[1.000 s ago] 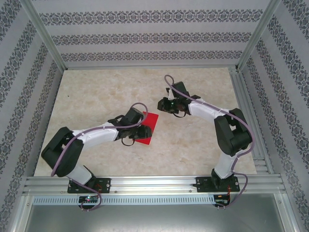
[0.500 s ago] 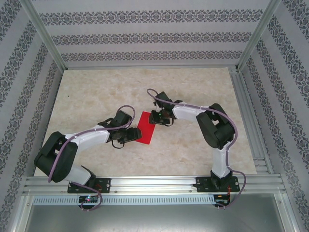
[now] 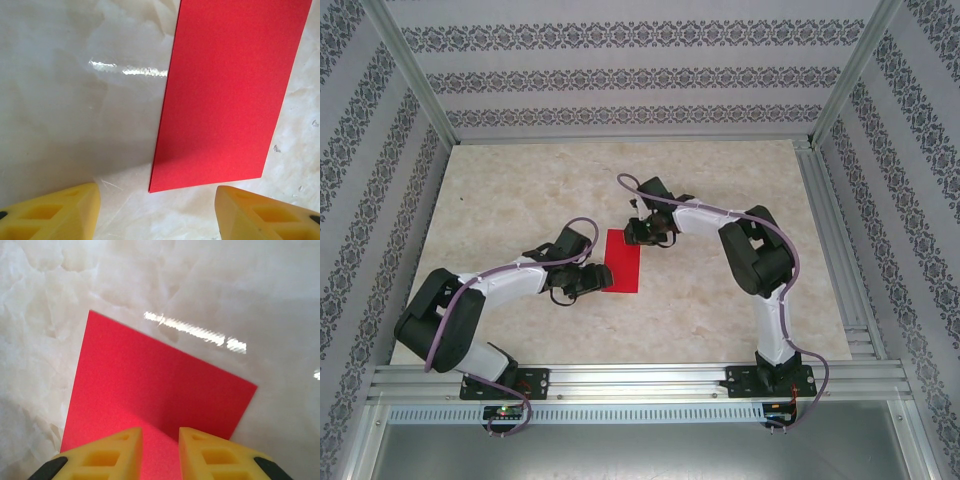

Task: Fold a paper plane with a square sheet of paper (pick it up from the middle)
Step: Fold the triangle a second time at the center of the table.

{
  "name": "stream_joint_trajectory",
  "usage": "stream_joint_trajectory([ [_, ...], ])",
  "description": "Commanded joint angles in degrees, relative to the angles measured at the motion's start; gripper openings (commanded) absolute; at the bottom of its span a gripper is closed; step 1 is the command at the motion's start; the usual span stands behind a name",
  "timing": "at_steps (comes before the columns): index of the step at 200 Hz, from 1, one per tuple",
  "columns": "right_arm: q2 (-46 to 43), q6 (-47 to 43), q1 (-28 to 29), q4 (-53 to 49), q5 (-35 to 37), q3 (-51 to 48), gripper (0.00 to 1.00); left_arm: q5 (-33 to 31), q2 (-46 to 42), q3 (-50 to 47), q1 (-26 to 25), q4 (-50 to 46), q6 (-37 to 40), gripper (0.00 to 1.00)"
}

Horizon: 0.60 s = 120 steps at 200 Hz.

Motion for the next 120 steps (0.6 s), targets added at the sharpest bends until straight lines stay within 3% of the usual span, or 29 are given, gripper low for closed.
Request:
stream_joint_trajectory([
  [1,-2.6,-1.3,-0.2,-0.9,-0.5,1.3,0.27,3.8,1.1,1.2,0.4,2.2,0.5,0.61],
  [35,-5.1,0.9,0.4,-0.6,0.7,-1.4,0.28,5.2,1.3,1.1,0.4,2.5,0.1,0.58],
  [120,3.2,2.9,0.7,-3.4,2.3,2.3,0.29,8.1,3.6,2.0,0.3,3.7,-0.3,0.61],
])
